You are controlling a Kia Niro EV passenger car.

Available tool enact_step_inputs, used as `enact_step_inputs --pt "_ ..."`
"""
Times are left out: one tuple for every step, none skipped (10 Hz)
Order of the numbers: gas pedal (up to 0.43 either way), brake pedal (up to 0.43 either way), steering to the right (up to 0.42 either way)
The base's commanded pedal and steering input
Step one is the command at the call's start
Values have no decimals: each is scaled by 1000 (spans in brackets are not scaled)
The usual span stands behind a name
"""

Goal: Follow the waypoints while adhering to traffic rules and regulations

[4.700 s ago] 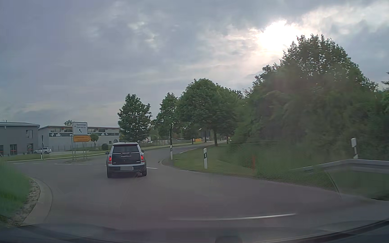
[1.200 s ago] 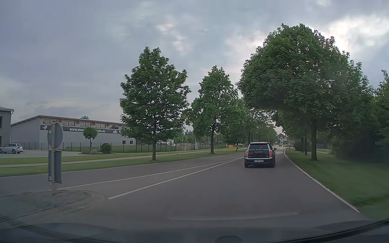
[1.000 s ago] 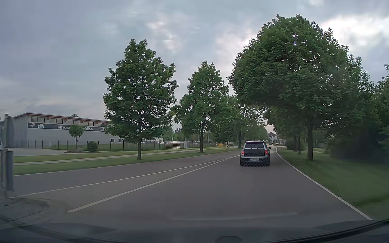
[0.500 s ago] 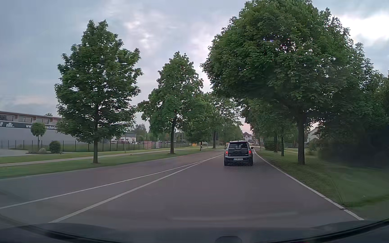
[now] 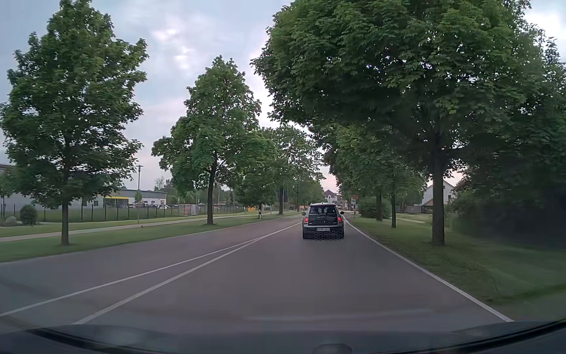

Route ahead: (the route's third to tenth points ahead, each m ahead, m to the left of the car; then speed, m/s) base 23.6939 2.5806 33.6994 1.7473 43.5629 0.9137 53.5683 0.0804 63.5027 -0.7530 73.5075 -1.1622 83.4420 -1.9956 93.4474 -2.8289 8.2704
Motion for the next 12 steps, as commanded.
enact_step_inputs --pt "228 0 56" --pt "228 0 49" --pt "228 0 44" --pt "228 0 37" --pt "228 0 32" --pt "228 0 25" --pt "228 0 18" --pt "220 0 11" --pt "209 0 7" --pt "177 0 4" --pt "169 0 4" --pt "169 0 3"
